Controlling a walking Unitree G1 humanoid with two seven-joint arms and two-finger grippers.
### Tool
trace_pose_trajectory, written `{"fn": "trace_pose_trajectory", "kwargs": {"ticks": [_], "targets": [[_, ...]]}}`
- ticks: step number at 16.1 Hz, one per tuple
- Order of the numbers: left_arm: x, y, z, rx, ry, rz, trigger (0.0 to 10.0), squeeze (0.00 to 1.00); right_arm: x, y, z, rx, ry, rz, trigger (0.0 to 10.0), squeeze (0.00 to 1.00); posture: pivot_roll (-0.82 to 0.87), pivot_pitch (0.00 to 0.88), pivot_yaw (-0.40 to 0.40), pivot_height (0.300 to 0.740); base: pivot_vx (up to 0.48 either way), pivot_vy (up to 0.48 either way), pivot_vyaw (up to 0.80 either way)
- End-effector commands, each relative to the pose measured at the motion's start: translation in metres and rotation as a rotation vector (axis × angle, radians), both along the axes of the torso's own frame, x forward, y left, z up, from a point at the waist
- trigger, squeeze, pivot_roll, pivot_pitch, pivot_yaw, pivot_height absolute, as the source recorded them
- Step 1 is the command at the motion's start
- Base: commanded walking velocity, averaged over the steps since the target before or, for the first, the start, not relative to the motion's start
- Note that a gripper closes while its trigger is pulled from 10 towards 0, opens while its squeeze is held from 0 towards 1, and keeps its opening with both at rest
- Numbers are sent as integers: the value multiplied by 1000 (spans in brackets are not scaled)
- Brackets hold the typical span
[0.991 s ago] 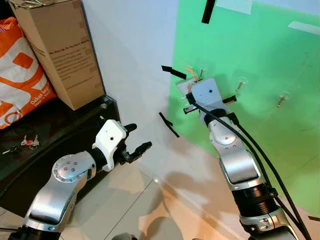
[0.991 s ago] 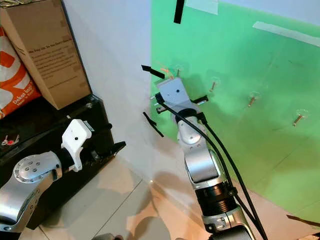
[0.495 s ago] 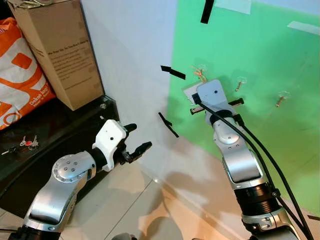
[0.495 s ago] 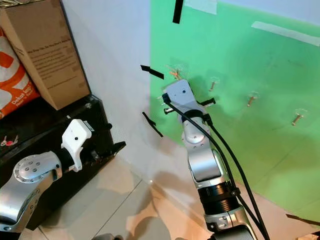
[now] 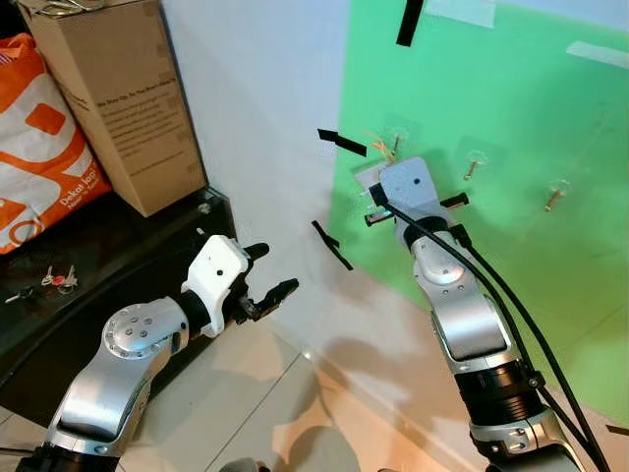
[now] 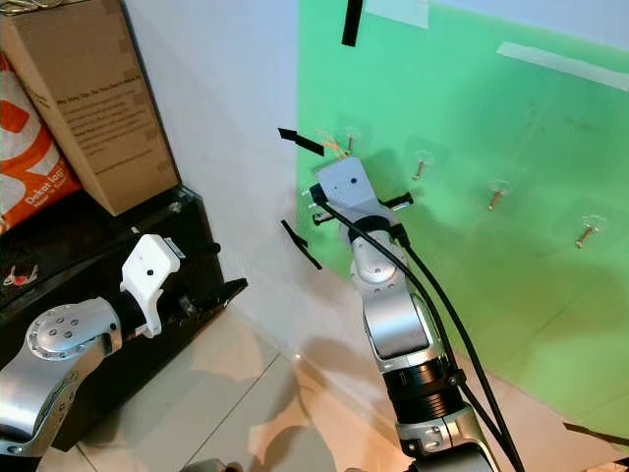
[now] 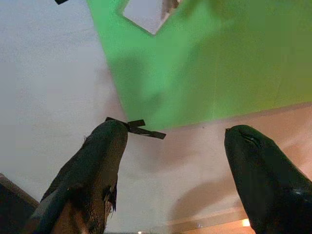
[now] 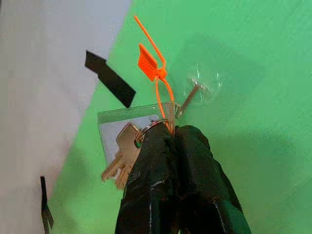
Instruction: Hang keys on a hook
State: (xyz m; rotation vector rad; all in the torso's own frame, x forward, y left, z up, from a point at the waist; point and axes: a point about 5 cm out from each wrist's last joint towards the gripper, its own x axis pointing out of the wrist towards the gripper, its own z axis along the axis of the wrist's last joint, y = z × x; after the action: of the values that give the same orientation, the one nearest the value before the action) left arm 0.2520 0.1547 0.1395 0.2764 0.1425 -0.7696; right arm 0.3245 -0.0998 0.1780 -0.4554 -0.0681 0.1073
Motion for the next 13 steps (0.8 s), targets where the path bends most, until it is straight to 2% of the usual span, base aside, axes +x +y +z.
{"fn": "trace_pose_trajectory", "kwargs": {"ticks": [1,4,7,13], "targets": [[1,0,4,9,-13,-8,10000,0,2,1,11,21,-48,8,10000,0,10,0,20,740,0,0,0],[0,0,4,11,-12,-9,10000,0,1,3,7,0,-27,18,10000,0,10,0,20,740,0,0,0],[0,1,4,11,-11,-10,10000,0,4,-6,1,-18,14,-45,10000,0,10,0,21,740,0,0,0],[1,1,4,13,-9,-12,10000,0,4,-8,-8,-30,66,-66,10000,0,9,0,26,740,0,0,0]]}}
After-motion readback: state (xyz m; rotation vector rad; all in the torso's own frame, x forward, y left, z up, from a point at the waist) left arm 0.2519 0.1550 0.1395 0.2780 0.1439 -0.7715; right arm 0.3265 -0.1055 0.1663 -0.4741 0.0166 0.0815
